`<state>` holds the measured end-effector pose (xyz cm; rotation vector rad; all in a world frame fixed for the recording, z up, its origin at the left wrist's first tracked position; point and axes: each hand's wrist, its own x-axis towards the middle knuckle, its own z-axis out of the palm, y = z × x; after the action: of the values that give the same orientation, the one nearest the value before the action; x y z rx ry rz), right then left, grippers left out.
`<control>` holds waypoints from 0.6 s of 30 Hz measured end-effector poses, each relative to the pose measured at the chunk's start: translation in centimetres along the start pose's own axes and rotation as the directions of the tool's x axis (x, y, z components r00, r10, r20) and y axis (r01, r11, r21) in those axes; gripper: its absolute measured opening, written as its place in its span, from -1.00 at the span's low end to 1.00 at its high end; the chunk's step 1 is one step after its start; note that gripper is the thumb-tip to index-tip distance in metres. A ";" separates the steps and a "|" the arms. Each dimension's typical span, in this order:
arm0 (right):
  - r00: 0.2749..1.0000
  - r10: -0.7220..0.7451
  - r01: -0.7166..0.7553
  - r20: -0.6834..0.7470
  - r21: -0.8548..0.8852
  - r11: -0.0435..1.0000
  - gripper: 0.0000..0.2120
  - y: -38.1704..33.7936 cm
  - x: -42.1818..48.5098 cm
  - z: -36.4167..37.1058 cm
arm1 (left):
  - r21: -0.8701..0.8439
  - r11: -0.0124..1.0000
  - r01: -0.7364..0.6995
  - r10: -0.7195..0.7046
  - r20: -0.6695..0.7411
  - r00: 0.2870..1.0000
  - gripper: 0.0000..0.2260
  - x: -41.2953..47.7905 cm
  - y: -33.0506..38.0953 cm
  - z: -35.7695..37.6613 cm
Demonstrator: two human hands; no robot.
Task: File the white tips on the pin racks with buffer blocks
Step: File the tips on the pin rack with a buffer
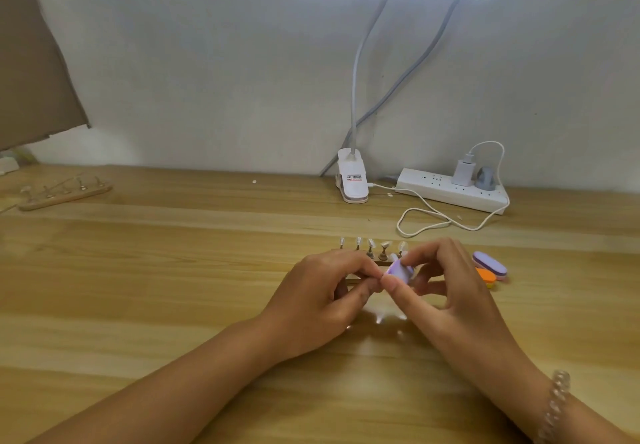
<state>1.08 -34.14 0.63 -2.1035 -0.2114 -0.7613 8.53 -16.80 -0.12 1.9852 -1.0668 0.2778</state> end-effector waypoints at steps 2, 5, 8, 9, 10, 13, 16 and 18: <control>0.999 -0.042 0.042 -0.014 -0.027 0.999 -0.75 -0.3 -0.1 0.0 | -0.014 1.000 0.001 -0.001 0.003 1.000 -0.93 -0.1 0.2 0.0; 0.982 -0.176 0.181 0.074 -0.070 0.981 -0.74 -0.7 -0.7 0.6 | -0.044 0.999 0.020 -0.019 0.015 1.000 -0.85 -0.1 0.1 -0.1; 0.996 -0.083 0.083 0.038 0.019 0.996 -0.73 -0.2 -0.2 0.2 | -0.043 0.999 0.020 -0.020 0.006 1.000 -0.88 0.0 0.1 0.0; 1.000 -0.019 0.018 0.010 0.069 0.997 -0.74 0.0 0.0 0.0 | -0.045 0.999 0.016 -0.015 0.001 1.000 -0.90 0.0 0.1 0.0; 1.000 0.028 -0.028 -0.006 0.104 0.994 -0.73 0.0 0.2 -0.2 | -0.050 0.999 0.013 -0.013 0.002 1.000 -0.91 0.0 0.2 0.0; 0.998 -0.060 0.060 0.013 0.050 0.997 -0.72 -0.4 -0.2 0.3 | -0.066 0.997 0.027 -0.027 0.008 1.000 -0.88 -0.1 0.3 -0.1; 0.982 -0.176 0.176 0.072 0.004 0.984 -0.72 -0.6 -0.7 0.8 | -0.071 0.997 0.037 -0.036 0.014 0.999 -0.83 0.0 0.2 -0.2; 0.995 -0.088 0.087 0.037 0.045 0.995 -0.71 -0.2 -0.3 0.3 | -0.081 0.996 0.039 -0.039 0.005 0.999 -0.86 0.0 0.3 -0.1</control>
<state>0.90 -33.71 0.47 -2.0799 -0.3403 -0.7609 8.31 -16.78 0.10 1.9322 -1.0243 0.2074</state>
